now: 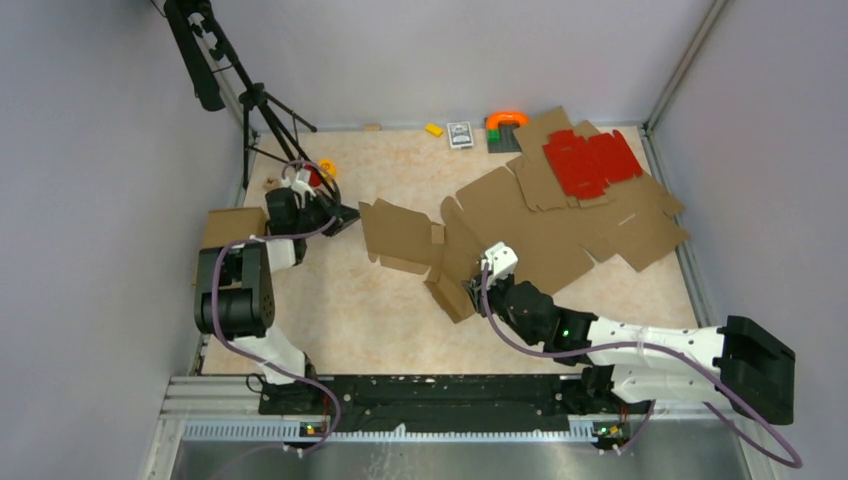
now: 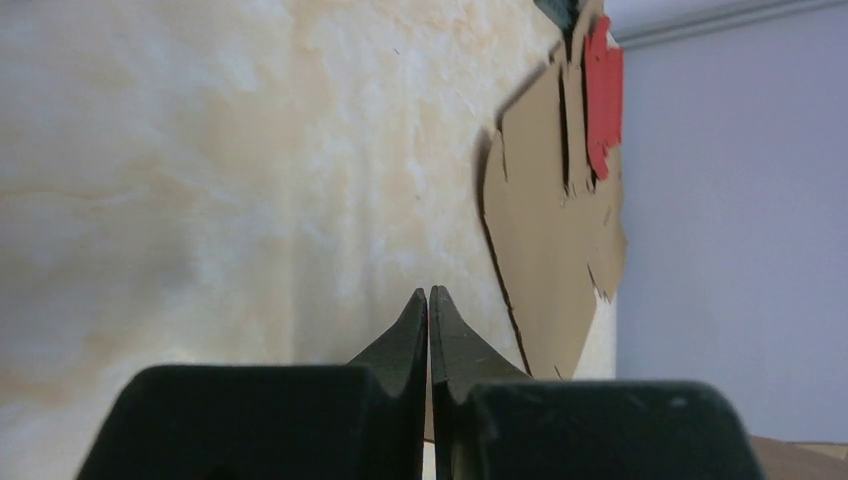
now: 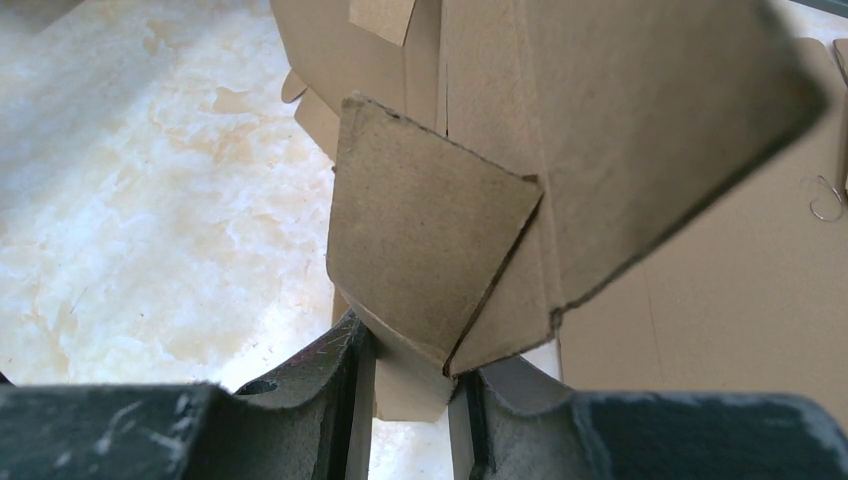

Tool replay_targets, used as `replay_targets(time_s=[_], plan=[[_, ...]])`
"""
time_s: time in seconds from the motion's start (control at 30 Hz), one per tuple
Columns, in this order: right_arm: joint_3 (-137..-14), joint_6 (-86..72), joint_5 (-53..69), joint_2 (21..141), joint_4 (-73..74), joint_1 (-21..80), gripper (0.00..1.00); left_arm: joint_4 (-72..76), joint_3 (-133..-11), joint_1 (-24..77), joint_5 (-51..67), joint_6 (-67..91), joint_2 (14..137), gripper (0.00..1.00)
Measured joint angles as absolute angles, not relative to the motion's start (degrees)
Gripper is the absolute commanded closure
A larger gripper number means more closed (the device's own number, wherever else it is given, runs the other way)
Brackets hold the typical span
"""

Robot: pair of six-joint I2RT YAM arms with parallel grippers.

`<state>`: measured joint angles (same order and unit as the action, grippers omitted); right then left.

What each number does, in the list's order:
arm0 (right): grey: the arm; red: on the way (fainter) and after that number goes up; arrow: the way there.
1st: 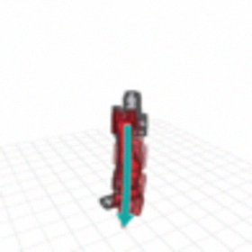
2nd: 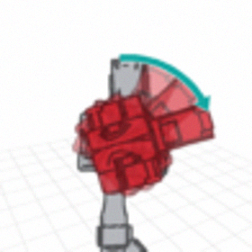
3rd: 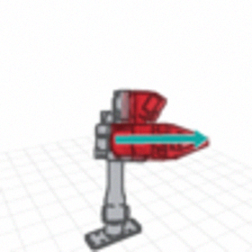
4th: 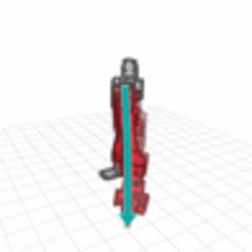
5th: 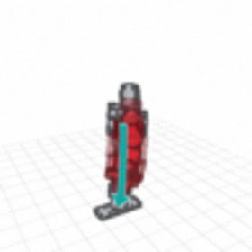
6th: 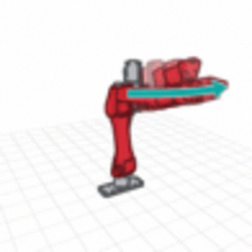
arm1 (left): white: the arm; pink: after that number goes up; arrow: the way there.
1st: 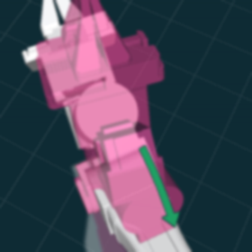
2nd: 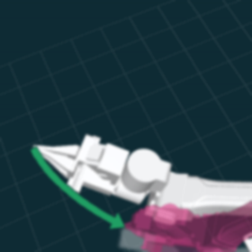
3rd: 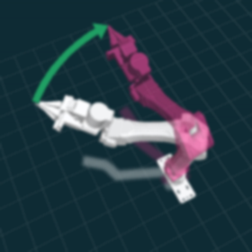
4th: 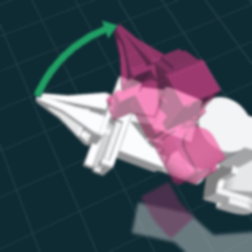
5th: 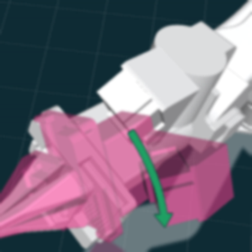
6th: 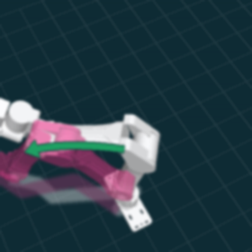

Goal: Fold the paper box

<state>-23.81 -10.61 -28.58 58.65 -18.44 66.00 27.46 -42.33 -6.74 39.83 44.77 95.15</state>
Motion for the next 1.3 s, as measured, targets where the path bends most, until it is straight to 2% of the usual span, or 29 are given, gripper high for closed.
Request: replay_targets(time_s=[0.2,0.43,0.93,1.3], plan=[[-24.62,-10.72,-28.71,59.37,-17.85,66.0,0.76,31.38,-42.06,-1.3,46.41,46.89,97.65,1.0],[-25.3,-10.39,-28.6,59.81,-17.15,66.0,0.77,36.21,-33.91,-0.56,49.74,49.63,93.71,1.0],[-26.39,-5.39,-19.97,60.93,-17.89,61.67,0.78,22.24,-23.33,2.48,44.03,45.17,70.37,1.0],[-26.44,1.17,-11.16,61.21,-18.39,57.89,0.79,19.7,-21.8,2.92,44.82,41.45,71.33,1.0]])
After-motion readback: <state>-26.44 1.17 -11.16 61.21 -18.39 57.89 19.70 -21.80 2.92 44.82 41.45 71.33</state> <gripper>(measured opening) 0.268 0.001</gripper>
